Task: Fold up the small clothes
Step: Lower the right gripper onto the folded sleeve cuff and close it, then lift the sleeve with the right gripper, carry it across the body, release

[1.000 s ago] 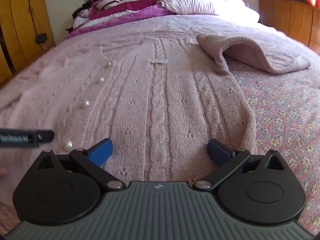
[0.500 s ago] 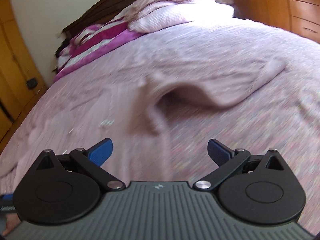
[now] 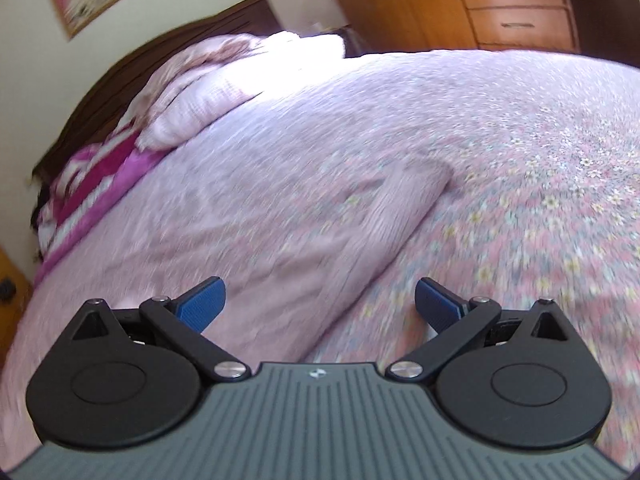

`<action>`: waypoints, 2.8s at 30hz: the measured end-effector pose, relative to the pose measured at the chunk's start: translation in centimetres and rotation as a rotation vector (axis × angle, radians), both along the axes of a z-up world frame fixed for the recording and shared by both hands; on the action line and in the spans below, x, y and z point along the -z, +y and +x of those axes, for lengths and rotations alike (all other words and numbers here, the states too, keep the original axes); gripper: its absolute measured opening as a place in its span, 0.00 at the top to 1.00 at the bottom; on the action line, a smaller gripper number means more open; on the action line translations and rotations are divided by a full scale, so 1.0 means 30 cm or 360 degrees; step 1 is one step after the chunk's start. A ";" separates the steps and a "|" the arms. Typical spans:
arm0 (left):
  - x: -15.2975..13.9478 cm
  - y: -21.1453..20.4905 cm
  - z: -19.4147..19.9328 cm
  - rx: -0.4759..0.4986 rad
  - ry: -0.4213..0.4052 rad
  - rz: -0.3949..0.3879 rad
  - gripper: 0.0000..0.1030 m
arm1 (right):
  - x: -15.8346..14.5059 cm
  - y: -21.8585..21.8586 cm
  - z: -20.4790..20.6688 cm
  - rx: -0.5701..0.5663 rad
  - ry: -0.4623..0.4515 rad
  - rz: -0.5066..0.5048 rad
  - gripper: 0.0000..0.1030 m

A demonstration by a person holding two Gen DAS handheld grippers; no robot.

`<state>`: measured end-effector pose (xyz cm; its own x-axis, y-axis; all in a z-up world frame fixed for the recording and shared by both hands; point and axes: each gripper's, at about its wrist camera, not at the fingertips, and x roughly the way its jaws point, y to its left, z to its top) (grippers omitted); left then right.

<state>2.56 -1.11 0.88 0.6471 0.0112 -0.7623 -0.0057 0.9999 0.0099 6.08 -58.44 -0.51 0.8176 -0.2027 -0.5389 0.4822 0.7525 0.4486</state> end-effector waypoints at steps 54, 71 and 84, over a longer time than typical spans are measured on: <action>-0.103 0.073 -0.028 0.0003 -0.0136 0.0057 0.00 | -0.602 0.403 -0.019 -0.0394 -0.0626 -0.0164 0.85; -0.140 0.259 -0.047 -0.0179 -0.0198 0.0001 0.00 | -0.683 1.078 0.188 -0.0828 -0.0682 -0.0031 0.85; -0.129 0.332 -0.059 -0.0239 -0.0208 -0.0012 0.00 | -0.418 1.438 0.269 -0.1137 -0.0462 0.0084 0.85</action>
